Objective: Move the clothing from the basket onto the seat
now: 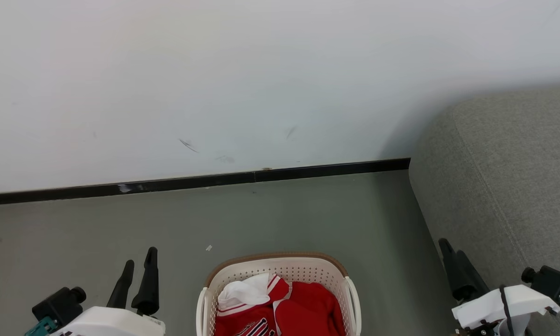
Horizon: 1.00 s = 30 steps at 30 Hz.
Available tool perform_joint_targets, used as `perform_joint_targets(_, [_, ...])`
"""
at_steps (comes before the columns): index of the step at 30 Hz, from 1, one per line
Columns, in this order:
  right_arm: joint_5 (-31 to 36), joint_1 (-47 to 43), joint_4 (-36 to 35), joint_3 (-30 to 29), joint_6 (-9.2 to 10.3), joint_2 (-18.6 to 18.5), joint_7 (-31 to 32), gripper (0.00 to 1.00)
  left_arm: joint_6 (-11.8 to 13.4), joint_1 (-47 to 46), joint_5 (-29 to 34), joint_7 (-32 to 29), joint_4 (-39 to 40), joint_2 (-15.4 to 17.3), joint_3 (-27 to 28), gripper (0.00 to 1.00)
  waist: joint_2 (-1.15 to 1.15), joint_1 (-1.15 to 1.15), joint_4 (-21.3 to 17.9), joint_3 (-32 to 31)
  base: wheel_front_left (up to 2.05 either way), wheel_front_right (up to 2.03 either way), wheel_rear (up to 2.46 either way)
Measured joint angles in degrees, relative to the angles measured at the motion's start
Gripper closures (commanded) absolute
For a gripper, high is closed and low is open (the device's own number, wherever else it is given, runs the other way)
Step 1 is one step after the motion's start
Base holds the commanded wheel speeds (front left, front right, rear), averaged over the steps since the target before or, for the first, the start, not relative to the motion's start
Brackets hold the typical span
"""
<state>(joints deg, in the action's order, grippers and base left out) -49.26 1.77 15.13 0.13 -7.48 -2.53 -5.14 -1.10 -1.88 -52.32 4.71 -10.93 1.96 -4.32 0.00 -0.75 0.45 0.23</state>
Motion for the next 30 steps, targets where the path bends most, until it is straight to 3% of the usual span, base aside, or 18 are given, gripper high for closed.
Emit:
perform_joint_targets(9, [11.4,1.2,-0.5,0.8,0.0,0.0,-1.6,0.0,1.9,0.0,10.3,1.5,0.5,0.8,-3.0,0.0,0.0,0.45,0.0,0.6,0.0,0.0,0.0])
perform_joint_targets(14, [16.9,1.2,-0.4,1.2,0.0,0.1,-2.6,0.0,2.8,0.0,15.1,2.8,0.8,0.8,-4.5,0.0,0.0,0.6,0.1,0.9,0.0,0.0,0.0])
perform_joint_targets(30, [32.9,1.5,0.2,2.7,-0.01,0.1,-5.6,0.0,6.1,-0.1,28.8,6.2,1.1,1.1,-7.7,0.0,0.0,0.7,0.5,1.0,0.0,0.0,0.0])
